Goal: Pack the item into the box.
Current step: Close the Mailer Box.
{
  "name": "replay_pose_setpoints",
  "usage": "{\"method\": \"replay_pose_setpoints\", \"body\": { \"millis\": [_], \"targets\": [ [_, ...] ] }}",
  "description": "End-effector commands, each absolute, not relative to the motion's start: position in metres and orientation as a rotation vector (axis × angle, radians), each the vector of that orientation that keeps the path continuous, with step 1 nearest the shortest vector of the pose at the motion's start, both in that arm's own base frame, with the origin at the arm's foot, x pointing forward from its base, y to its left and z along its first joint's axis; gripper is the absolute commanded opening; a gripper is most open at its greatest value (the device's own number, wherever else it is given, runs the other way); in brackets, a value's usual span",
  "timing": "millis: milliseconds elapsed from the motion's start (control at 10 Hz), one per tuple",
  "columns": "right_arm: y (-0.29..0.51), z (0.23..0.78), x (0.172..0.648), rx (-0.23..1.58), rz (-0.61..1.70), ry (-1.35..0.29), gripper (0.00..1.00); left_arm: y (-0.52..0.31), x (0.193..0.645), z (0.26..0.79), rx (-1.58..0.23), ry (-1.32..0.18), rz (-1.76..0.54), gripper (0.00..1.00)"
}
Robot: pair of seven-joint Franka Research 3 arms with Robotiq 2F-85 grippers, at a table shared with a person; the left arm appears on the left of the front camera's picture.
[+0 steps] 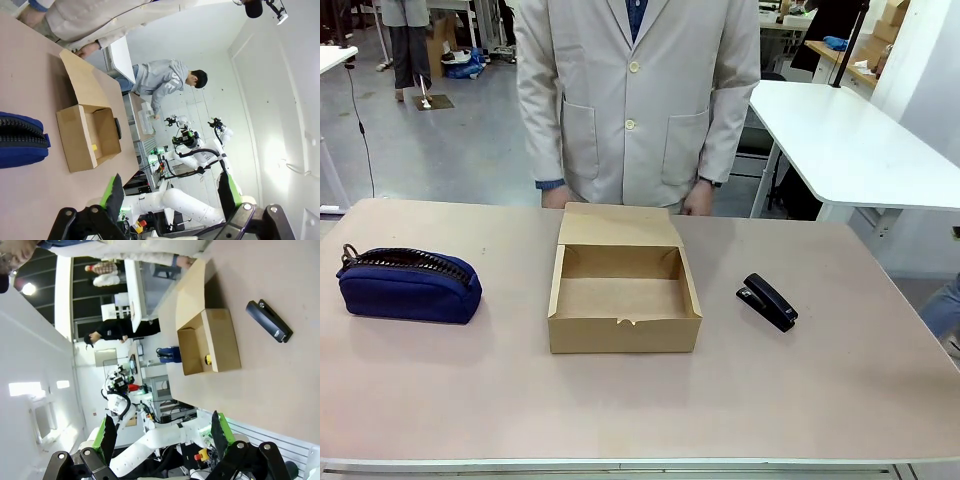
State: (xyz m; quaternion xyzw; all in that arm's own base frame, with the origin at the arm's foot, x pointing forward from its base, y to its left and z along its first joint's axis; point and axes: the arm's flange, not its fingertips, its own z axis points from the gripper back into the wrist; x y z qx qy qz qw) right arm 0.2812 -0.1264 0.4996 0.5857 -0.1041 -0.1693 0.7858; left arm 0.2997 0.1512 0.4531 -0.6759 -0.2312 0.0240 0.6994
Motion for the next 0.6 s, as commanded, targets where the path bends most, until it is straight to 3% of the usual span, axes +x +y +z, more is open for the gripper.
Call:
{"method": "replay_pose_setpoints", "body": {
  "millis": [0,500],
  "targets": [
    [-0.1286,0.5007,0.2805,1.265,-0.341,-0.231,1.0,0.15,0.2999,0.4558,-1.526,-0.541,0.039,1.0],
    [-0.1286,0.5007,0.2805,1.265,-0.341,-0.231,1.0,0.15,0.2999,0.4558,-1.526,-0.541,0.039,1.0]
  ]
}}
